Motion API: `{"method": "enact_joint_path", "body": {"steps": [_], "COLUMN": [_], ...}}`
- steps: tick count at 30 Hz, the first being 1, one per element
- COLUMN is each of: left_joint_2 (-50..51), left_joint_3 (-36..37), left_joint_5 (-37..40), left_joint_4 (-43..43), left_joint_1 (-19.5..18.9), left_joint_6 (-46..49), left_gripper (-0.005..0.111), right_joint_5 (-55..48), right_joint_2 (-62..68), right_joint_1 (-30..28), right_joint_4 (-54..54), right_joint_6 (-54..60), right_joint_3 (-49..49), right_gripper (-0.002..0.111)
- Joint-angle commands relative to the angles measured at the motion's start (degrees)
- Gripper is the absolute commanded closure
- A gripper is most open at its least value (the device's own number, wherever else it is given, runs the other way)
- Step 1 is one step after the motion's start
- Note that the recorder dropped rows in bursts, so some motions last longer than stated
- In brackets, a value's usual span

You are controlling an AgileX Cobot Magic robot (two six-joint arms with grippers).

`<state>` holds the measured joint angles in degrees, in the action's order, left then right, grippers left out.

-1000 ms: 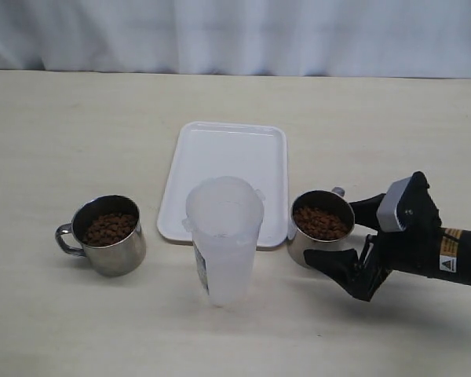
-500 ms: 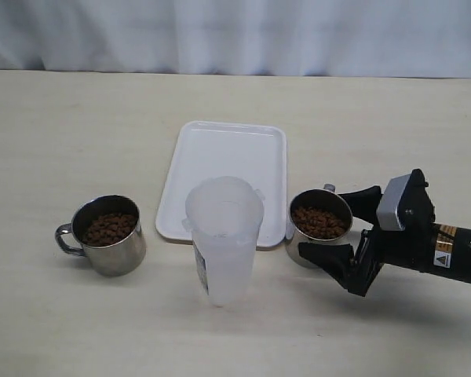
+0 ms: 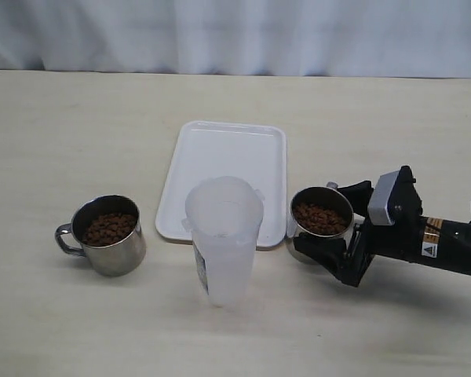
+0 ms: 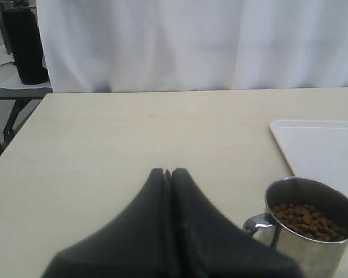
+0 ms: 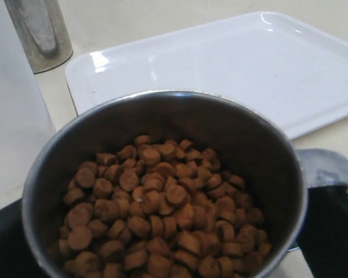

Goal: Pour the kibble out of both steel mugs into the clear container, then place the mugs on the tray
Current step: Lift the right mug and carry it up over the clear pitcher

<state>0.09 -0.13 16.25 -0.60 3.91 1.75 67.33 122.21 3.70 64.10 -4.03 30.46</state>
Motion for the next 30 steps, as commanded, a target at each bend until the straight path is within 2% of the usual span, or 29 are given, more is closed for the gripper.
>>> {"method": "enact_joint_path", "body": {"steps": [1,6,8,9,10,11,12,13,19,23,30], "left_joint_2": [-0.09,-0.09,-0.09,-0.09,-0.09,-0.09,-0.09,-0.09,-0.09,-0.09,-0.09], "left_joint_3": [0.13,0.13,0.13,0.13,0.13,0.13,0.13,0.13,0.13,0.13,0.13], "left_joint_5": [-0.36,-0.36,-0.36,-0.36,-0.45,-0.45,-0.45,-0.45,-0.45,-0.45,-0.45], "left_joint_4": [0.05,0.05,0.05,0.05,0.05,0.05,0.05,0.05,0.05,0.05,0.05], "left_joint_1": [-0.16,-0.16,-0.16,-0.16,-0.16,-0.16,-0.16,-0.16,-0.16,-0.16,-0.16], "left_joint_6": [0.16,0.16,0.16,0.16,0.16,0.16,0.16,0.16,0.16,0.16,0.16], "left_gripper": [0.107,0.107,0.107,0.107,0.107,0.107,0.107,0.107,0.107,0.107,0.107], "right_joint_5": [1.68,1.69,1.79,1.94,2.50,2.64,2.64,2.64,2.64,2.64,2.64], "right_joint_2": [0.79,0.84,0.84,0.84,0.84,0.84,0.84,0.56,-4.31,-10.49,-21.67], "right_joint_1": [-0.19,-0.19,-0.19,-0.19,-0.31,-0.31,-0.52,-0.50,-2.45,-4.37,-4.21], "right_joint_4": [-0.70,-1.14,0.05,0.93,1.21,1.21,1.21,1.25,1.52,0.15,-1.47], "right_joint_6": [0.63,0.63,0.63,0.63,0.74,0.74,0.74,0.74,0.74,0.74,-2.53], "right_joint_3": [0.21,0.21,0.21,0.21,0.21,0.21,0.21,0.21,-2.37,-7.55,-14.27], "right_gripper": [0.039,0.040,0.046,0.054,0.077,0.090,0.100,0.103,0.104,0.104,0.104]}}
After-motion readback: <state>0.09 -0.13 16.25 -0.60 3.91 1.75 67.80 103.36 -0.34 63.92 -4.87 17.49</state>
